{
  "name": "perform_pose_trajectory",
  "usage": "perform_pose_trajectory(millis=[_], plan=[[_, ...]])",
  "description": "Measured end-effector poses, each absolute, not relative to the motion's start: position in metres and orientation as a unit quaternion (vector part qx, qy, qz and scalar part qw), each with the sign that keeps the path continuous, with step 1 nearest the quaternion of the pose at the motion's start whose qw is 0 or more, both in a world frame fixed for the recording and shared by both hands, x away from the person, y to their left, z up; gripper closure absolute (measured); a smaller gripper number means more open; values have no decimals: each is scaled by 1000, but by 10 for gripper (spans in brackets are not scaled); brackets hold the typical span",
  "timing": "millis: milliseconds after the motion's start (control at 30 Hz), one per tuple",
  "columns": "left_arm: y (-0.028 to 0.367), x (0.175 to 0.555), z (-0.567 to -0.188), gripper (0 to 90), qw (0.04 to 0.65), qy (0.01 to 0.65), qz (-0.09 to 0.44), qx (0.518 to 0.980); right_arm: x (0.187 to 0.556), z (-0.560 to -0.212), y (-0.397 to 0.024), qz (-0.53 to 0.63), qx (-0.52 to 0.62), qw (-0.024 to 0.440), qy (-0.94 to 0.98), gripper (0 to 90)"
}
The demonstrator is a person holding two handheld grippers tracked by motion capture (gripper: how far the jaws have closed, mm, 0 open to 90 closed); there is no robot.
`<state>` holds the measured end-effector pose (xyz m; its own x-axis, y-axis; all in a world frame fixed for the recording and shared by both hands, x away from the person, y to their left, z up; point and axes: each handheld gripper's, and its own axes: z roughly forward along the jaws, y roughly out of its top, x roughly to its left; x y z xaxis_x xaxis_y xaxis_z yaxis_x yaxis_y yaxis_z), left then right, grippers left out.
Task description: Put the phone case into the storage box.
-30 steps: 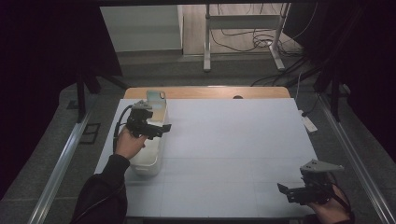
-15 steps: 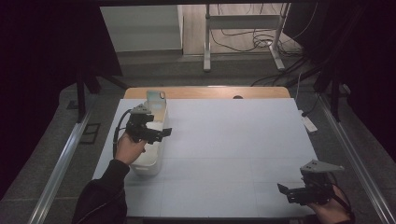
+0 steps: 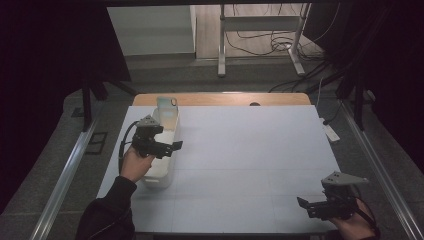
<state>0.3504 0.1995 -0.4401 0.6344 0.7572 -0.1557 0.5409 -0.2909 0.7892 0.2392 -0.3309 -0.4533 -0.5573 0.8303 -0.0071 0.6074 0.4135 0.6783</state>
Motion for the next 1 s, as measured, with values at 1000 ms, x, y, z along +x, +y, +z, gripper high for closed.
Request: perform_pose_trajectory(millis=[1000], plan=[[209, 314, -438, 7, 443, 416, 138, 782, 239, -453, -332, 324, 437, 175, 821, 0]])
